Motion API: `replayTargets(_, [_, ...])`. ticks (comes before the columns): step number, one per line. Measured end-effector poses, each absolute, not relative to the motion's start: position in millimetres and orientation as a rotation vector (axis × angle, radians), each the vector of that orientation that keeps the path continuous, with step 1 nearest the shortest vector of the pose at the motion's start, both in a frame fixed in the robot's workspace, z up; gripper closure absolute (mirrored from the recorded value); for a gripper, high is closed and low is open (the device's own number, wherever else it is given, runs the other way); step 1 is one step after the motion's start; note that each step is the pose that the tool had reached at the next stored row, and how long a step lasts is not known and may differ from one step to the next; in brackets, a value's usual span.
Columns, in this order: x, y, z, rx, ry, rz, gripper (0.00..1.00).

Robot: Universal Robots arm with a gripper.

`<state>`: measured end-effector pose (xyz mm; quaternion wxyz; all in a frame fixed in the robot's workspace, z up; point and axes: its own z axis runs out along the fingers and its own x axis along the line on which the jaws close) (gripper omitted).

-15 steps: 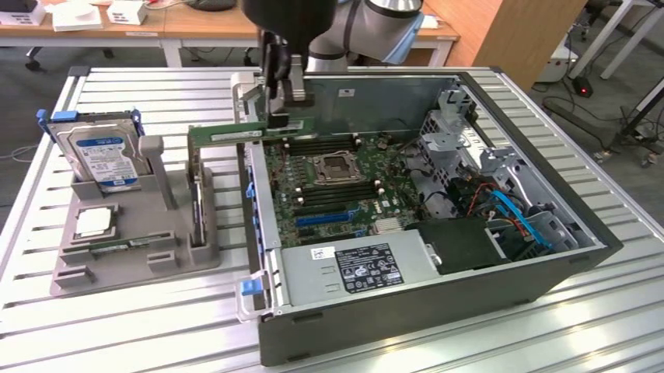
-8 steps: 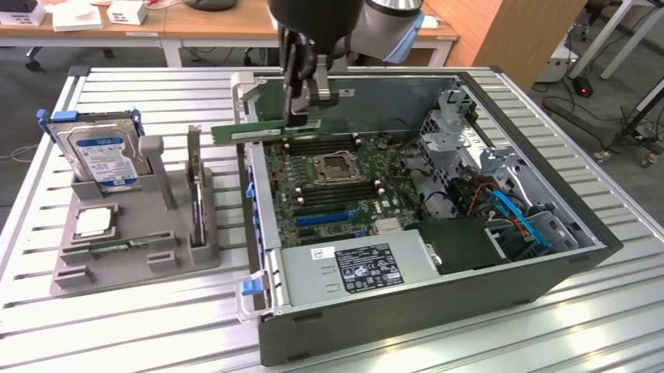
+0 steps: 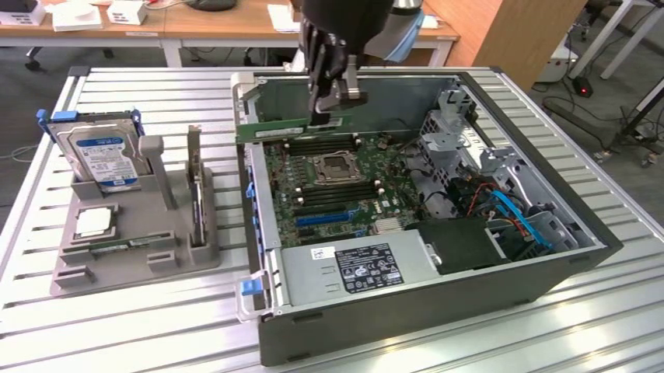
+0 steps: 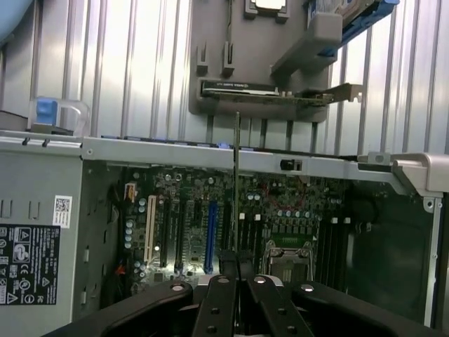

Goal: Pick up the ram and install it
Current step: 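Pick up the ram and move it above insertion slot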

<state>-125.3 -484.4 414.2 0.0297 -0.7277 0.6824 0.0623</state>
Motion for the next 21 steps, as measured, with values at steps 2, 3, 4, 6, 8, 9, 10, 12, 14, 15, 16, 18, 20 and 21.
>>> replayTargets(2, [-119,-484,414,-2.244,2.104,0.193,0.89])
replayTargets(3, [-117,-484,414,-2.244,2.104,0.193,0.89])
replayTargets(4, [-114,-484,414,-2.244,2.103,0.193,0.89])
replayTargets(6, [-108,-484,414,-2.243,2.103,0.194,0.89])
replayTargets(8, [-102,-484,414,-2.243,2.103,0.194,0.89])
replayTargets(9, [-99,-484,414,-2.243,2.103,0.194,0.89])
replayTargets(10, [-96,-484,414,-2.243,2.103,0.194,0.89])
replayTargets(12, [-90,-484,414,-2.243,2.103,0.194,0.89])
replayTargets(14, [-85,-484,414,-2.243,2.103,0.195,0.89])
replayTargets(15, [-82,-484,414,-2.243,2.103,0.195,0.89])
replayTargets(16, [-79,-484,414,-2.243,2.103,0.195,0.89])
replayTargets(18, [-73,-484,414,-2.242,2.103,0.195,0.89])
replayTargets(20, [-68,-484,414,-2.242,2.102,0.195,0.89])
replayTargets(21, [-64,-484,414,-2.242,2.102,0.195,0.89])
